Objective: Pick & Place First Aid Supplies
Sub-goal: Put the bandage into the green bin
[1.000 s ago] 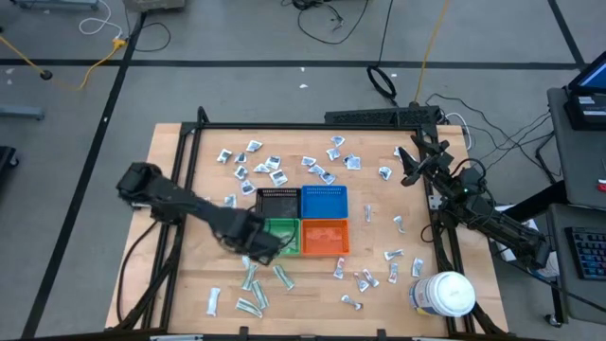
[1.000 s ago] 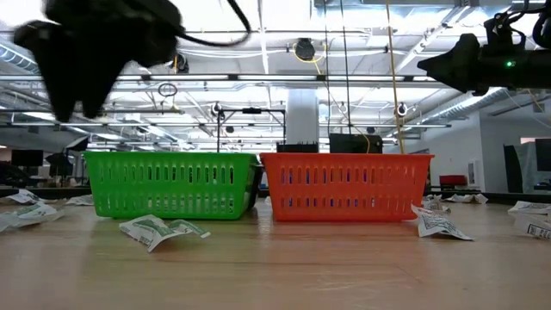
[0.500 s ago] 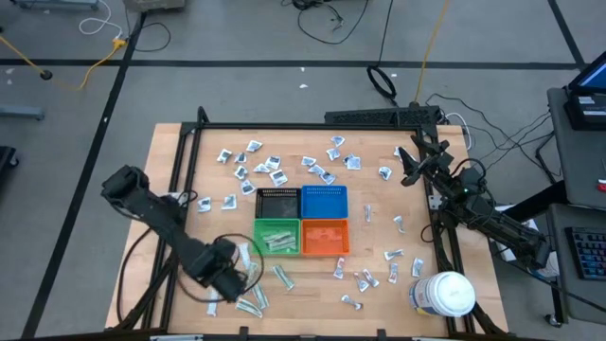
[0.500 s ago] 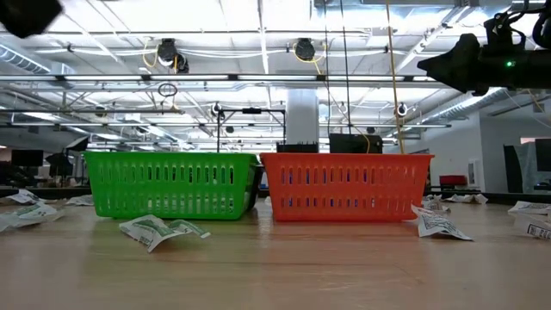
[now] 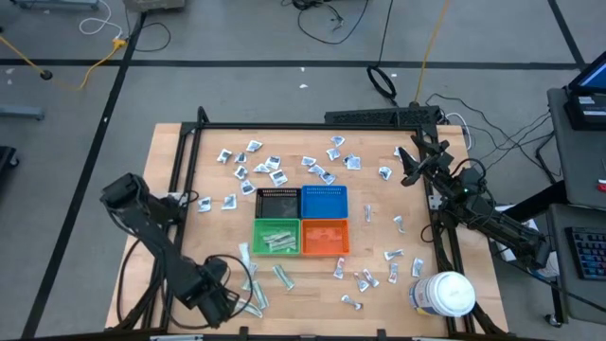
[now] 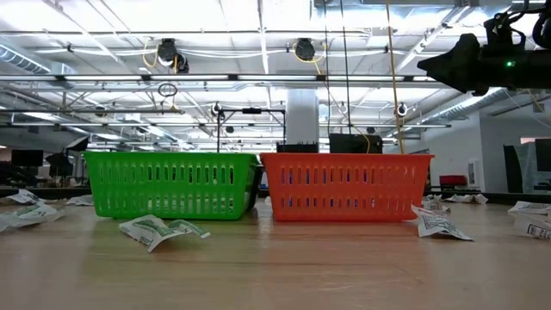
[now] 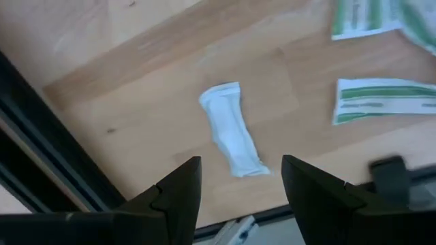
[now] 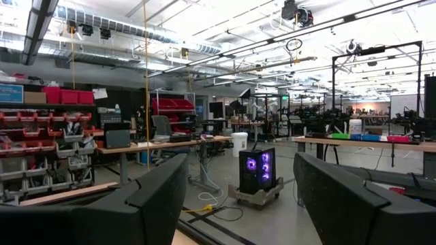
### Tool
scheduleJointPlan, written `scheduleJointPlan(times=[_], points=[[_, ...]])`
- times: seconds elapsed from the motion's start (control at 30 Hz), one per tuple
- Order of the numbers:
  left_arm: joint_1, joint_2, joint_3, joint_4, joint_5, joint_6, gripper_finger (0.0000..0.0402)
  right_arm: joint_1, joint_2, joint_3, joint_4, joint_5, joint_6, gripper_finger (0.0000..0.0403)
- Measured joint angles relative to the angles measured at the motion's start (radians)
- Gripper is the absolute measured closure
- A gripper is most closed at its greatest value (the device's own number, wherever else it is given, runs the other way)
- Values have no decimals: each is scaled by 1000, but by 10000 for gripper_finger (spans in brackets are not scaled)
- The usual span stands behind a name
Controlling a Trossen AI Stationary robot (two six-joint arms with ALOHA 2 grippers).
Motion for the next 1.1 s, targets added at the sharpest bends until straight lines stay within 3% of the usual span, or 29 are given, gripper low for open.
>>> scheduleJointPlan(times=[0.3,0.5,0.8,1.1], points=[[-32,66,-48,123,7,-22,192,0,0,0,0,0,0,140],[-38,69,-137,265,8,-34,192,0,0,0,0,0,0,140],[-50,69,-190,352,13,-7,196,0,0,0,0,0,0,140],[-51,67,-204,400,35,17,298,0,0,0,0,0,0,140]])
